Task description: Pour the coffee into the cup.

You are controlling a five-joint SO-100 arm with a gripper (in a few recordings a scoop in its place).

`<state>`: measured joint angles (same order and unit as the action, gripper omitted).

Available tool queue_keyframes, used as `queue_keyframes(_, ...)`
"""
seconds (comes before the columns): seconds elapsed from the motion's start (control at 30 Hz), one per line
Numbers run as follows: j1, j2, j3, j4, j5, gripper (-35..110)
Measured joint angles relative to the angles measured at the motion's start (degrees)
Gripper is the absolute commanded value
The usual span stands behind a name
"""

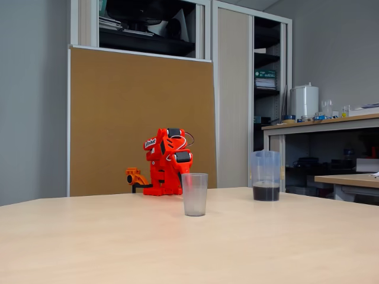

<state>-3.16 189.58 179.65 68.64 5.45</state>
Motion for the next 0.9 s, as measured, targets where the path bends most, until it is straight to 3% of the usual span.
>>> queue_keyframes(0.3,-0.18,0.0,0.0,0.0,1.41,0)
queue_keyframes(0.4,-3.08,0.0,0.0,0.0,6.42,0)
queue_keyframes(0.53,-8.26,0.0,0.0,-0.09,5.71,0)
queue_keyframes(0.9,-15.56,0.0,0.0,-8.88,31.99,0)
